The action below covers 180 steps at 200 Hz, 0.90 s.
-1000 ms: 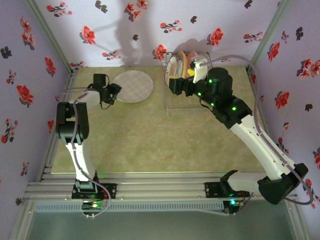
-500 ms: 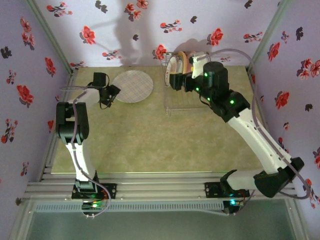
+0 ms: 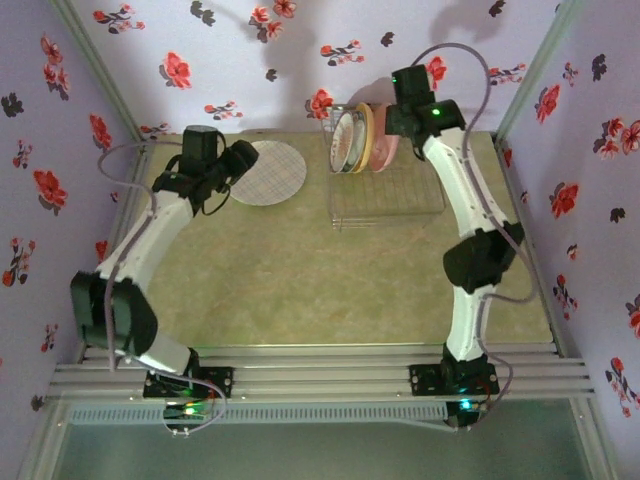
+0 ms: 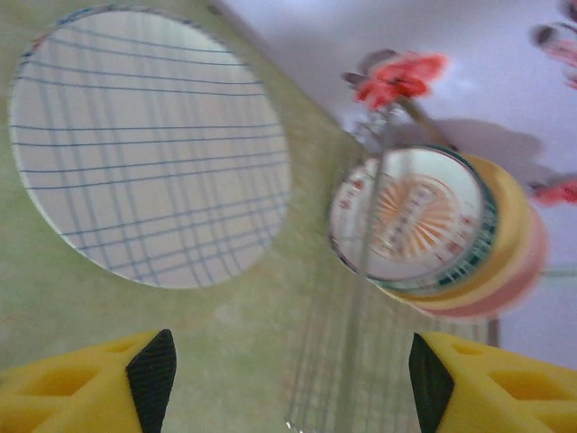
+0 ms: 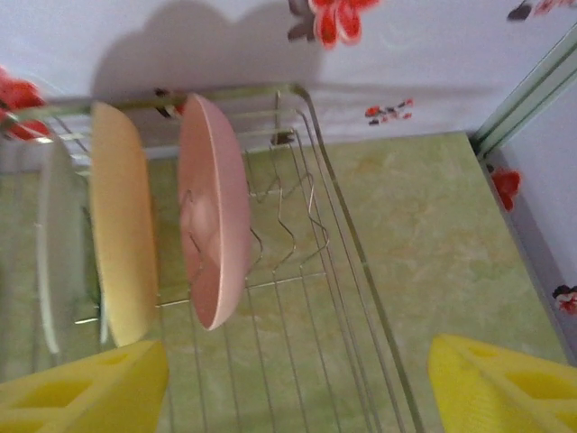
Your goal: Unload the plates from the dish rack
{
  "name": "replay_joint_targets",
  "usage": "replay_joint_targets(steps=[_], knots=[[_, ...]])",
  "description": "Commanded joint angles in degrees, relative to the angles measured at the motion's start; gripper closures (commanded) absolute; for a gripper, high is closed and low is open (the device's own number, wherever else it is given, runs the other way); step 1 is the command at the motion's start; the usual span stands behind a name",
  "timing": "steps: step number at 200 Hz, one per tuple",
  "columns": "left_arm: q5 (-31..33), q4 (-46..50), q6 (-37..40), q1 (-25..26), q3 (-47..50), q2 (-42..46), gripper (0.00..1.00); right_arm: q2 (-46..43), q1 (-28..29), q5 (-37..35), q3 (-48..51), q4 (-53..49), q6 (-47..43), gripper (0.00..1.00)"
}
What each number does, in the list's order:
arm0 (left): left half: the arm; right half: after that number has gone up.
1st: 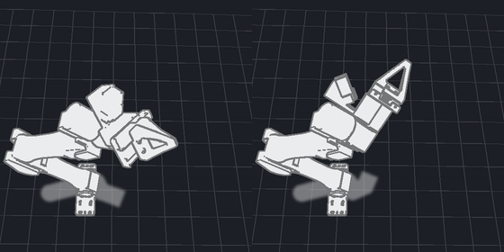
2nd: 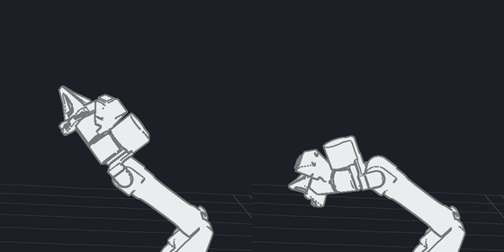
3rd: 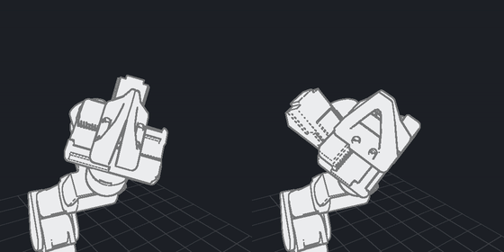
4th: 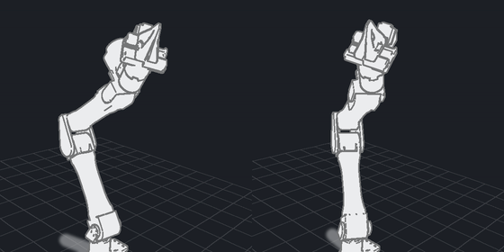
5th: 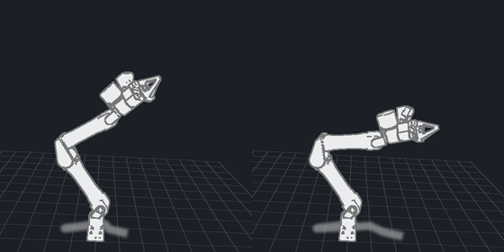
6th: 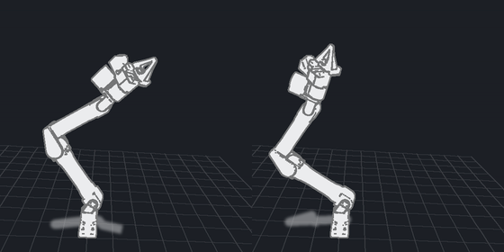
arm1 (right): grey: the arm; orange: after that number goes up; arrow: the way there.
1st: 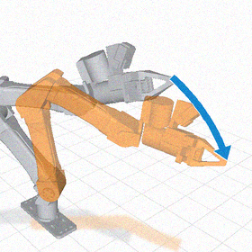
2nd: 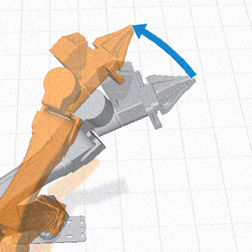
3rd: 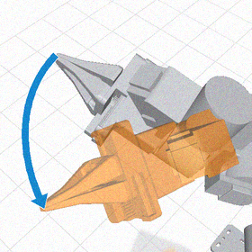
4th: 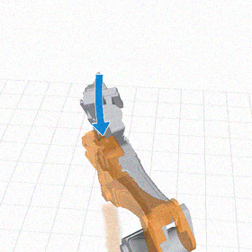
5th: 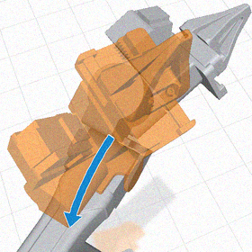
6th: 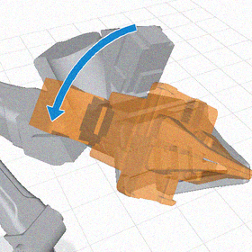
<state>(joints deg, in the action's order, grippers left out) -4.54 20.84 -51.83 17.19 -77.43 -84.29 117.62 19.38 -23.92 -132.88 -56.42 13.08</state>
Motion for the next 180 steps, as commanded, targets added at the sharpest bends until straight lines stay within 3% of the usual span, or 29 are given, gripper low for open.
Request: replay_joint_targets(steps=[1, 25, 56, 117, 180], knots=[[0.7, -1.64, 6.04, 2.9, 4.76, 7.24, 0.26, 4.71, 0.02, -3.79, -6.26, -4.23, 1.03, 0.27], [-2.0, -6.27, 7.7, 6.11, 10.15, 15.78, 0.23, 8.83, 0.05, -4.74, -7.71, -2.2, 0.79, 0.33], [-2.31, -2.78, 7.62, 7.77, 12.45, 22.69, 0.22, 11.97, 0.05, -4.65, -6.91, 1.75, 1.07, 0.42], [-4.25, 1.37, 9.28, 7.96, 11.95, 29.9, 0.21, 16.58, 0.05, -4.57, -6.84, 7.26, 2.11, 0.5], [-5.14, -1.18, 11.11, 7.95, 12.4, 35.56, 0.21, 19.37, 0.03, -5.71, -7.02, 10.95, 2.56, 0.61]])
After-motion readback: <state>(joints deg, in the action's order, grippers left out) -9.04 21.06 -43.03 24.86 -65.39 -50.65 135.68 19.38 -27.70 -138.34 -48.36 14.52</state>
